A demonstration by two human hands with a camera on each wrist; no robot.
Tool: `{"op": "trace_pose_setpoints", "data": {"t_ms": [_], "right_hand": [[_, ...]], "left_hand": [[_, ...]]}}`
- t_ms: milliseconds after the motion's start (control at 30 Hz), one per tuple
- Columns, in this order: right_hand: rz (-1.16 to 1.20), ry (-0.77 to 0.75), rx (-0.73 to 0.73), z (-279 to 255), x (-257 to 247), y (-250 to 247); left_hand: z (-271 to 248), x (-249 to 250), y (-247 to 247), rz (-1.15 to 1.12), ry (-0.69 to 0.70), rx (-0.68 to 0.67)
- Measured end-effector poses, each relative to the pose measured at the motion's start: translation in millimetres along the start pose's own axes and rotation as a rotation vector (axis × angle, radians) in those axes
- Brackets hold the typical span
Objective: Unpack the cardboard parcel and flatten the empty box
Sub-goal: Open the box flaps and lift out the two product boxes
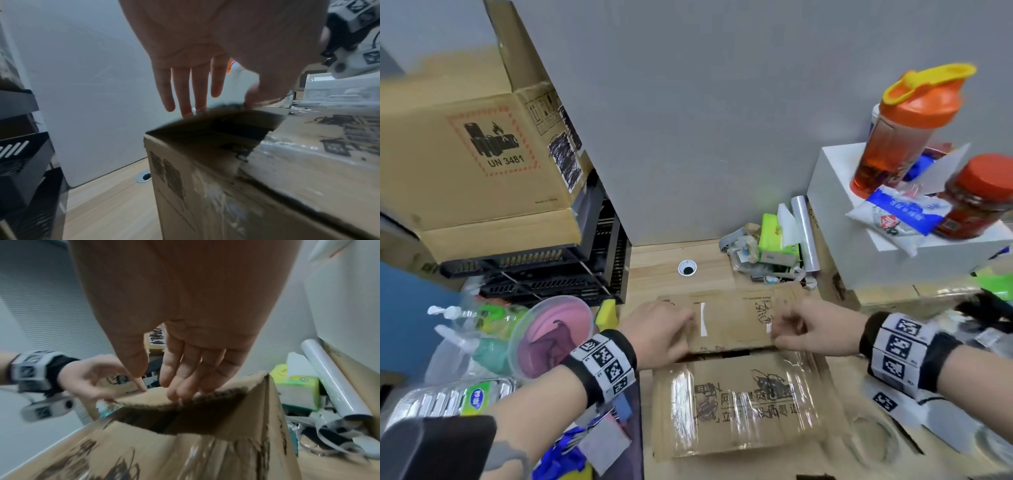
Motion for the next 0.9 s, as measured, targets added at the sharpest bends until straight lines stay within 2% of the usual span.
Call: {"op": "trace_pose_setpoints", "data": {"t_ms": [67,133,267,500,633,767,900], "right_hand": [[-0.127,-0.086,0.057,-14,-18,-2],[-0.150,-0.105,0.045,-23,-26,4],[-0.269,-0.032,-0.051,-27,-19,41],[-0.381,0.078,-0.131,-23,-17,63],[-0.496,0.099,-0.130,-17,-23,73],[-0.530,0.120,-0.116,-15,-30,69],[-0.478,0.090,-0.047,-22,-39,59]], "left_hand": [[-3,-11,-3,-0.002,-0.051,-0.003],[-3,-14,-2,0.017,-0.033,-0.013],[1,-26,23,0.038,-0.134,-0.156],[12,-19,23,0.020,-0.136,-0.104],[13,-21,29,0.039,-0.186,-0.176],[14,-11,27,0.133,-0.129,-0.178],[4,-11,14,0.033,-0.064,-0.154]]}}
Point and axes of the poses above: each hand's wrist, its own z-axis towards the middle knuckle, its own y-axis out of the palm, x = y × z, the point moved 10 cm from there along z, towards the middle knuckle, and after that the axes turned 7 degrees about -x, right-handed, at the moved point
